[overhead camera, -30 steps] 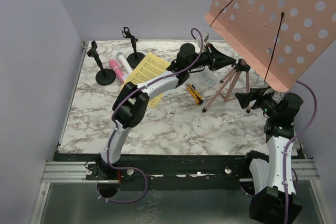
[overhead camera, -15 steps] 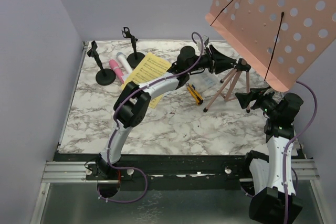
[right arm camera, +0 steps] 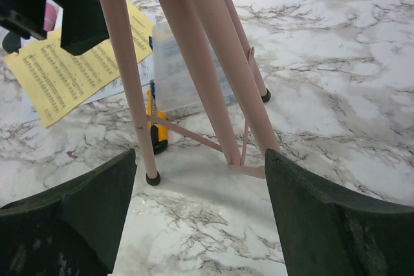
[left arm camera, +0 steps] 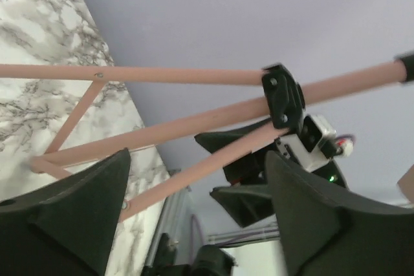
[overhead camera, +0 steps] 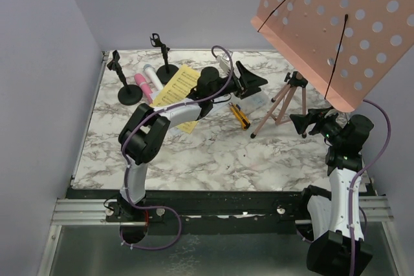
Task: Pack up the instrument practice props
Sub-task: Unscrew the knob on the music stand.
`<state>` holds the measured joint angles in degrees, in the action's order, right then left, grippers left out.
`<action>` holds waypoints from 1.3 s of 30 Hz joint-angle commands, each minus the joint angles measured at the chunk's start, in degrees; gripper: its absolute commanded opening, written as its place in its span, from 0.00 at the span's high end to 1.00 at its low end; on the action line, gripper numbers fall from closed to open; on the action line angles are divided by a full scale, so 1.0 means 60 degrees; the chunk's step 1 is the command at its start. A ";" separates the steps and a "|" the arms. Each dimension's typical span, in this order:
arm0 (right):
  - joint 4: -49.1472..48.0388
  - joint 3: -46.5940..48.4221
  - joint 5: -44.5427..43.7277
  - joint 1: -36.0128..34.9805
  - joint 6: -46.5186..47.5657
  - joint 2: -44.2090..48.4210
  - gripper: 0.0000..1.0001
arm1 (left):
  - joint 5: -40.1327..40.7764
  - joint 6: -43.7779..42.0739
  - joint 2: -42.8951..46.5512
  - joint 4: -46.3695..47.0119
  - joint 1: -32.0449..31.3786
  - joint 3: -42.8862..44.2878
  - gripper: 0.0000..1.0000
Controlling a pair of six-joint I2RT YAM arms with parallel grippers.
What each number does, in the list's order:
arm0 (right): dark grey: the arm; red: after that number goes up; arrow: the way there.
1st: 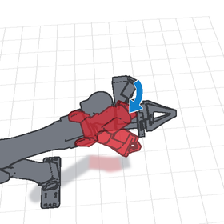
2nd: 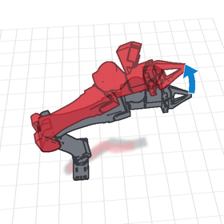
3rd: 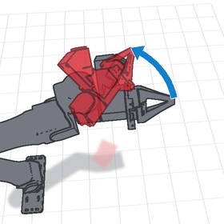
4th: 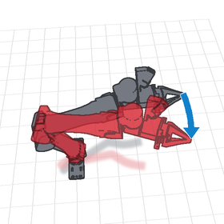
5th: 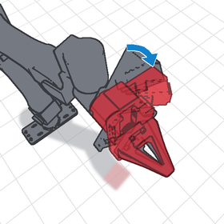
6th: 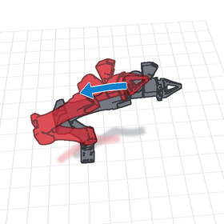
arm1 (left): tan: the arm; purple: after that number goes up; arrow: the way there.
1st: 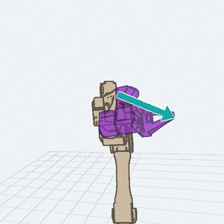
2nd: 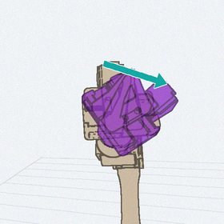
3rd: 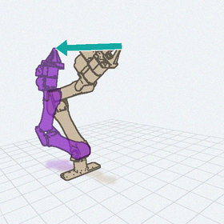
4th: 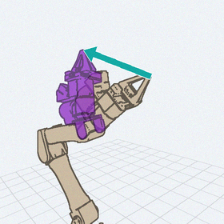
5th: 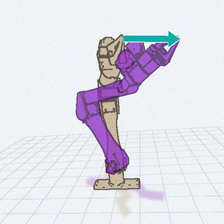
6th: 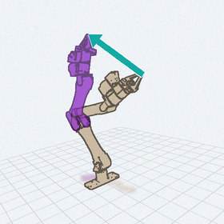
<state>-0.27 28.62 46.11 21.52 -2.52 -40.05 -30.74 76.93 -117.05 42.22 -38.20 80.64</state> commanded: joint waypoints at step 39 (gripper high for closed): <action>-0.0072 -0.0014 0.0347 0.0173 0.0081 -0.0059 0.16 | 0.0956 -1.7374 0.2956 0.0009 -0.1130 -0.2855 0.01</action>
<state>-0.30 28.62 46.83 22.22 -2.48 -40.38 -28.56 -16.25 -100.88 45.41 -44.31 61.10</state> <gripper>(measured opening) 0.841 0.988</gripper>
